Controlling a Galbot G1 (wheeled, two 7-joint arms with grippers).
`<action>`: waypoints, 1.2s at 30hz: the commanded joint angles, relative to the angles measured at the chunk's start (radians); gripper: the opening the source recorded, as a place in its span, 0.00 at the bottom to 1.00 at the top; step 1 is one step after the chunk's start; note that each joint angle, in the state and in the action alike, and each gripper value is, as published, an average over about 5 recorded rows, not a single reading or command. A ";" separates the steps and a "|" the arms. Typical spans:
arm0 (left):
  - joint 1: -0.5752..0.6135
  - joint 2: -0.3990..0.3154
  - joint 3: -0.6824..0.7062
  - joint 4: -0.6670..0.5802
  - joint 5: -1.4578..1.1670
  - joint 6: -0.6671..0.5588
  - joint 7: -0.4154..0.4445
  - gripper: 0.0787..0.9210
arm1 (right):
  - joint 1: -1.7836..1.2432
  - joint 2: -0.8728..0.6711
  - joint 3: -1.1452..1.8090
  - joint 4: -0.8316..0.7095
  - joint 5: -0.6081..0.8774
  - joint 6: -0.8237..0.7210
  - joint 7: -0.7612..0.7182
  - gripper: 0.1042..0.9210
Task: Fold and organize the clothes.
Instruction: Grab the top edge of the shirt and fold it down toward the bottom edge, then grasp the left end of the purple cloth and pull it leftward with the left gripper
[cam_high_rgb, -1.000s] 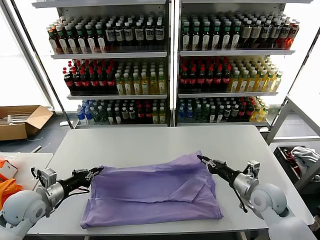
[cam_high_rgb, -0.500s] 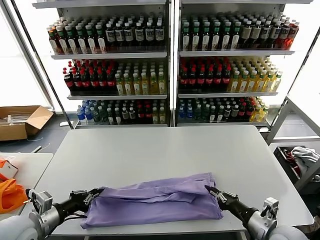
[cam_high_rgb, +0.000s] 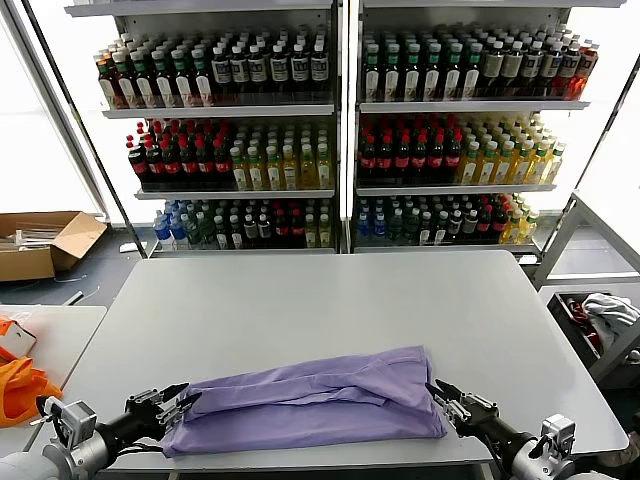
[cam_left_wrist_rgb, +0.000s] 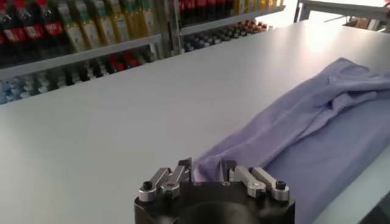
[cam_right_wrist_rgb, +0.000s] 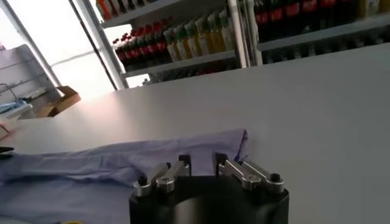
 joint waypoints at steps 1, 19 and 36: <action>0.023 -0.070 -0.047 -0.051 0.005 -0.009 -0.137 0.44 | -0.010 0.022 0.084 -0.002 -0.125 0.202 0.030 0.42; 0.008 -0.458 0.324 -0.031 0.234 -0.193 -0.695 0.88 | -0.087 0.133 0.169 -0.009 -0.200 0.447 0.056 0.88; -0.039 -0.488 0.353 0.027 0.160 -0.131 -0.657 0.68 | -0.112 0.137 0.137 0.017 -0.137 0.460 0.046 0.88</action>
